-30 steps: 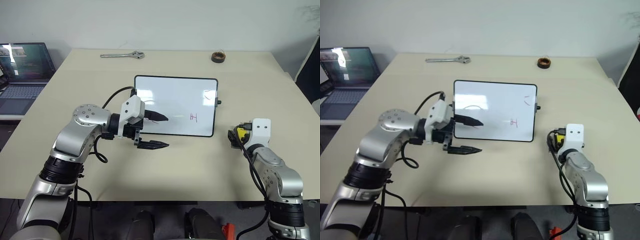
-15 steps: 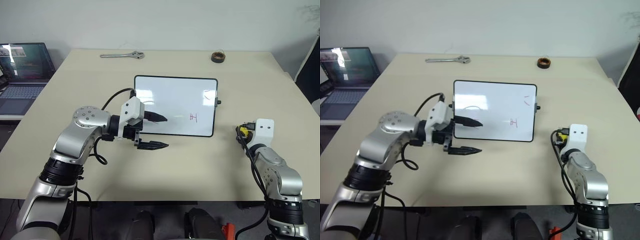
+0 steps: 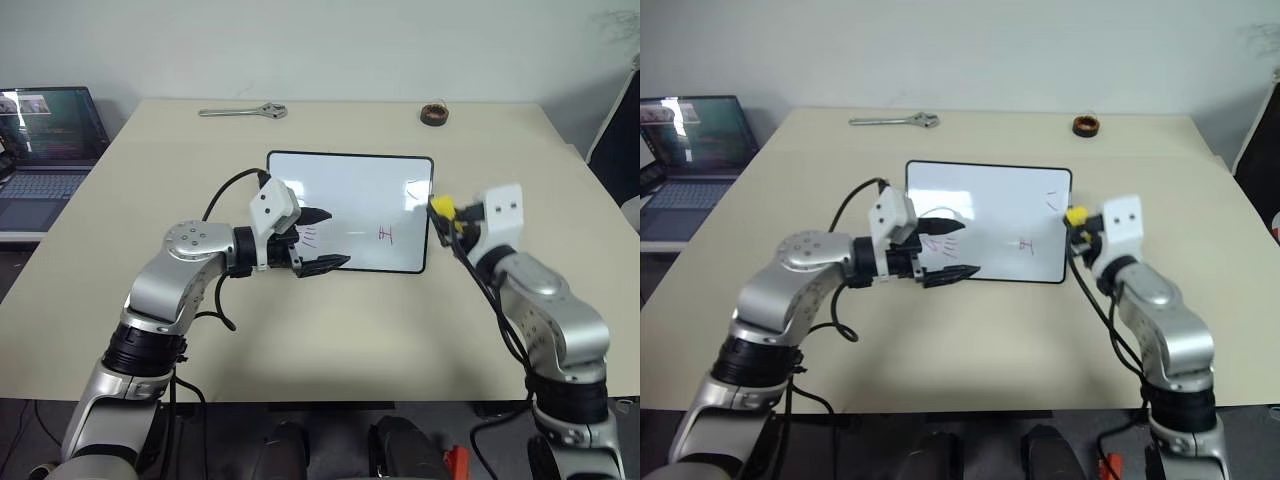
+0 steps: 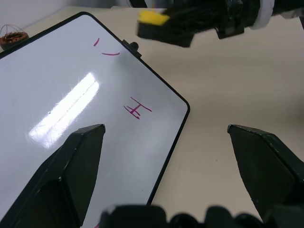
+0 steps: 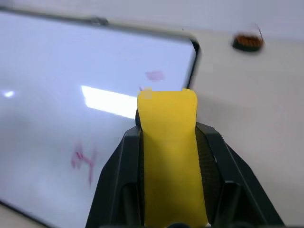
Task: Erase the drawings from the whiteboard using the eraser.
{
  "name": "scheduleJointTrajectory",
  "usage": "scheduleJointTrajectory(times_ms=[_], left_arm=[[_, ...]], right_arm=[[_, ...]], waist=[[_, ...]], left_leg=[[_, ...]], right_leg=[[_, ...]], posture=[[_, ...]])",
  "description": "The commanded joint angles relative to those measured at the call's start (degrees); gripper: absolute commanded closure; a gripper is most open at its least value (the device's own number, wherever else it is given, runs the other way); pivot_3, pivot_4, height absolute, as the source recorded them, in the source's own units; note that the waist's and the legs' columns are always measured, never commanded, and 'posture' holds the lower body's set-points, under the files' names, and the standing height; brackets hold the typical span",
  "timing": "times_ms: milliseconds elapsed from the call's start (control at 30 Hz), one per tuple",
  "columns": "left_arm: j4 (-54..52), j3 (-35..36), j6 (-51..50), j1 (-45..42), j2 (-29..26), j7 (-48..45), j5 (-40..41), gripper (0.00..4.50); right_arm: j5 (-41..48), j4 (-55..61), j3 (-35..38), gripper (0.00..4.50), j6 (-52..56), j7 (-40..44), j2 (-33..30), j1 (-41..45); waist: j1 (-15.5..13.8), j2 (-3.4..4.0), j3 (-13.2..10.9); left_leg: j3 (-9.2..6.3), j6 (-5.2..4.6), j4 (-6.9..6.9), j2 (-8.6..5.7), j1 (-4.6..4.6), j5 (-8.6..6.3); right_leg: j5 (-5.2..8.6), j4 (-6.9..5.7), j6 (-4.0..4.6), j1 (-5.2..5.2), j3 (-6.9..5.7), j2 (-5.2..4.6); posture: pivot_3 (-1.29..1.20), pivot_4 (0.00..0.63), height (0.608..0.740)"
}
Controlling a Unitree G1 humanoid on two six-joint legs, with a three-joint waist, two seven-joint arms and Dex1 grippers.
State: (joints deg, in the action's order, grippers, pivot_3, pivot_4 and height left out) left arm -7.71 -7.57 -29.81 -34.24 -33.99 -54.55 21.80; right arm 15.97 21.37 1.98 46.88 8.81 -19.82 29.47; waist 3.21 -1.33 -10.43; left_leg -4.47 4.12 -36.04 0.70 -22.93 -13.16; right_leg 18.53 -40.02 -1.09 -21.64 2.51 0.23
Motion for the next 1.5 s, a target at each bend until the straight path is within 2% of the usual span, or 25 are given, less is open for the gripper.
scheduleJointTrajectory(times_ms=[33, 233, 400, 600, 733, 833, 1033, 1267, 1367, 1500], left_arm=[[-0.7, 0.8, 0.7, -1.2, -0.1, -0.1, -0.3, 0.00], [0.8, 1.9, 1.3, -1.9, 0.3, -0.1, 0.1, 0.00], [-0.5, 1.8, 1.8, -0.7, 0.4, 0.3, -0.2, 0.00], [-1.8, 1.7, 1.3, 0.0, 0.6, 0.8, -0.1, 0.00], [-1.9, 1.5, 1.1, -0.3, 0.9, 1.0, 0.0, 0.00], [-1.9, 1.3, 1.0, -0.5, 1.1, 1.1, 0.0, 0.00], [-2.5, 1.1, 0.4, -0.5, 1.4, 1.3, 0.1, 0.00], [-3.2, 1.0, -0.2, -0.5, 1.5, 1.4, 0.1, 0.00], [-3.4, 1.2, -0.4, -0.4, 1.3, 1.5, 0.0, 0.00], [-4.0, 1.5, -1.1, -0.1, 1.3, 1.9, 0.2, 0.00]], right_arm=[[-3.6, -5.4, -1.8, 3.39, -4.7, 0.1, 0.2, 5.1], [-8.4, -16.9, -4.6, 3.39, -11.6, 0.2, 1.6, 11.5], [-10.8, -22.0, -5.2, 3.39, -13.5, 0.8, 1.7, 9.6], [-11.3, -15.3, -6.8, 3.39, -8.5, 4.9, -1.3, 2.1], [-11.3, -12.2, -7.5, 3.39, -5.8, 6.5, -2.0, 0.2], [-11.9, -11.0, -7.4, 3.39, -6.0, 6.3, -1.9, 1.0], [-11.6, -11.4, -4.5, 3.39, -9.3, 3.0, 2.5, 8.2], [-14.4, -20.3, -5.7, 3.39, -12.1, 1.5, 3.9, 11.9], [-15.3, -21.7, -6.2, 3.39, -11.4, 2.4, 2.9, 10.0], [-15.0, -15.6, -7.2, 3.39, -7.9, 5.9, 0.0, 3.6]], waist=[[0.0, 0.00, 0.0], [-0.1, 0.00, 0.0], [-0.1, 0.00, 0.0], [-0.3, -0.02, 0.0], [-0.2, -0.02, 0.0], [-0.1, -0.02, 0.0], [0.1, -0.01, 0.0], [-0.3, -0.01, 0.0], [-0.3, -0.01, 0.0], [-0.7, -0.01, 0.0]], left_leg=[[0.00, 0.00, 0.00, 0.00, 0.00, 0.00], [0.00, 0.00, 0.01, 0.01, -0.03, 0.00], [-0.01, 0.00, 0.02, 0.02, -0.04, 0.00], [-0.07, 0.00, -0.03, 0.05, 0.03, 0.00], [-0.07, 0.00, -0.05, 0.02, 0.18, 0.01], [-0.07, 0.00, -0.05, 0.01, 0.20, 0.01], [-0.04, 0.00, -0.04, 0.01, 0.09, 0.01], [-0.09, 0.00, -0.01, 0.03, 0.02, 0.01], [-0.08, 0.00, -0.01, 0.03, 0.01, 0.01], [-0.13, 0.00, -0.01, 0.04, 0.02, 0.01]], right_leg=[[0.00, 0.01, 0.00, 0.00, 0.00, 0.00], [0.00, 0.02, 0.00, -0.02, 0.00, -0.11], [0.00, 0.02, 0.00, -0.02, -0.01, -0.17], [0.00, 0.01, 0.00, 0.11, -0.05, -0.19], [-0.01, -0.03, -0.01, 0.23, -0.04, -0.18], [-0.01, -0.05, -0.01, 0.23, -0.04, -0.16], [-0.01, -0.06, -0.01, 0.10, -0.02, -0.16], [-0.01, 0.06, -0.01, 0.12, -0.07, -0.22], [-0.01, 0.05, -0.01, 0.09, -0.06, -0.24], [0.00, 0.05, -0.02, 0.14, -0.11, -0.23]], posture=[[0.00, 0.150, 0.740], [0.00, 0.150, 0.740], [0.00, 0.150, 0.740], [0.00, 0.150, 0.740], [0.00, 0.150, 0.740], [0.00, 0.150, 0.740], [0.00, 0.150, 0.740], [0.00, 0.150, 0.740], [0.00, 0.150, 0.740], [0.00, 0.150, 0.740]])
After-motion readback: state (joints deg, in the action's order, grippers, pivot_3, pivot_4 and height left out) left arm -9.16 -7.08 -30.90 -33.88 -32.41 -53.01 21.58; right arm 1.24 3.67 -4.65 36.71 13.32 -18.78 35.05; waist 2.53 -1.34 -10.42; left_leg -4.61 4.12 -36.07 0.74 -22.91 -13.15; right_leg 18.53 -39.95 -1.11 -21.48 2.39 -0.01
